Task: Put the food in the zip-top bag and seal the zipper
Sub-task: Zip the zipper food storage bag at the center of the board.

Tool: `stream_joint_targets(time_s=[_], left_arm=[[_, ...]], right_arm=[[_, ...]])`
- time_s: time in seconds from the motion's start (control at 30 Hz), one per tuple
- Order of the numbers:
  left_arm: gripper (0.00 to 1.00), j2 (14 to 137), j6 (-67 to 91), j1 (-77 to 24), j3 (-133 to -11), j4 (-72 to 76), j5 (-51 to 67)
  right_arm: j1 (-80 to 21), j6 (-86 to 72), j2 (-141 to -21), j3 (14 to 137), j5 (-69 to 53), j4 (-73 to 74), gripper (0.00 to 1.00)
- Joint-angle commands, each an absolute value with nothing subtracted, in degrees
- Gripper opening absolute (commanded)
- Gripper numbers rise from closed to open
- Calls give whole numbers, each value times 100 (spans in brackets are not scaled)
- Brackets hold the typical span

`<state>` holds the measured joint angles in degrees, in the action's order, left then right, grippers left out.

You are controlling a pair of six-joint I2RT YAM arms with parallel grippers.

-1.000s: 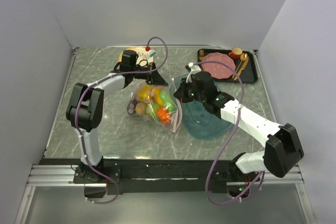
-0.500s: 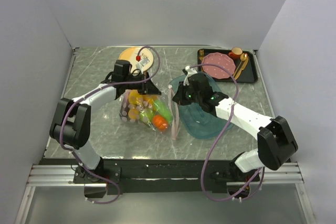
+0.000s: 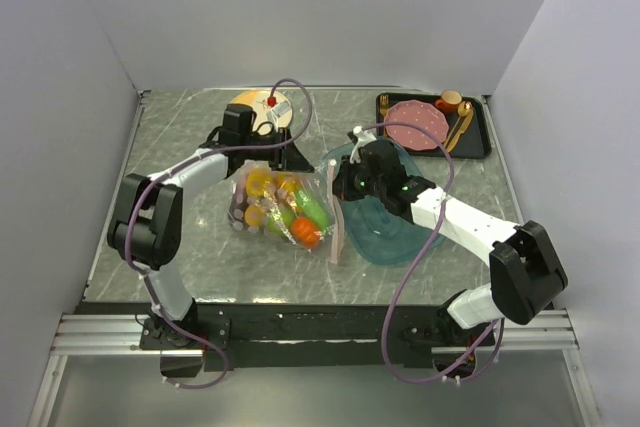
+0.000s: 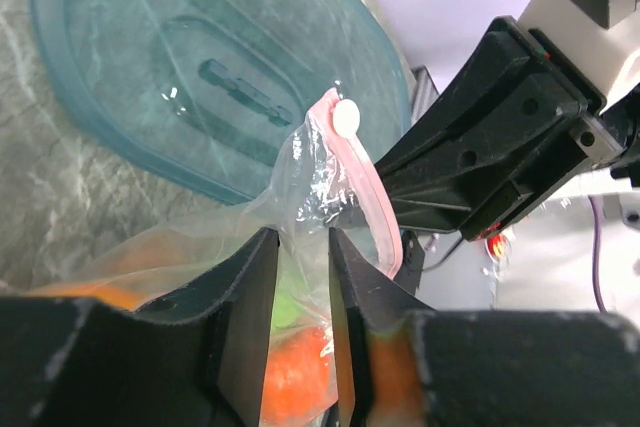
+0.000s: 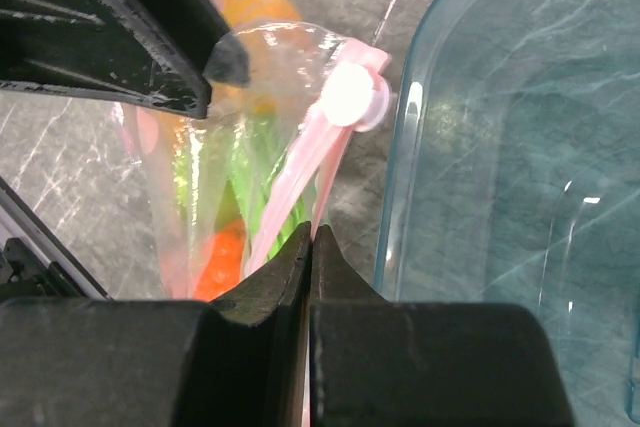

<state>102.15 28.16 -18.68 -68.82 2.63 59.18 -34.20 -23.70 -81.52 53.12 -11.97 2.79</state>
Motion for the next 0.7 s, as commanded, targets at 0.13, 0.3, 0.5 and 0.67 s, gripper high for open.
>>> stream_joint_targets(time_s=[0.13, 0.3, 0.5, 0.67], left_arm=[[36, 10634, 2452, -1881, -7479, 422, 6452], [38, 10758, 2786, -1881, -7602, 826, 6320], [40, 10845, 2611, -1872, -7971, 546, 6214], [42, 11117, 2592, -1872, -8156, 518, 6529]], right_arm=[[-3384, -2241, -7901, 5291, -1301, 26, 2], [-3384, -2250, -7866, 5247, -1327, 18, 2], [-3384, -2224, -7726, 5159, -1309, 18, 1], [-3384, -2153, -7612, 5142, -1309, 18, 1]])
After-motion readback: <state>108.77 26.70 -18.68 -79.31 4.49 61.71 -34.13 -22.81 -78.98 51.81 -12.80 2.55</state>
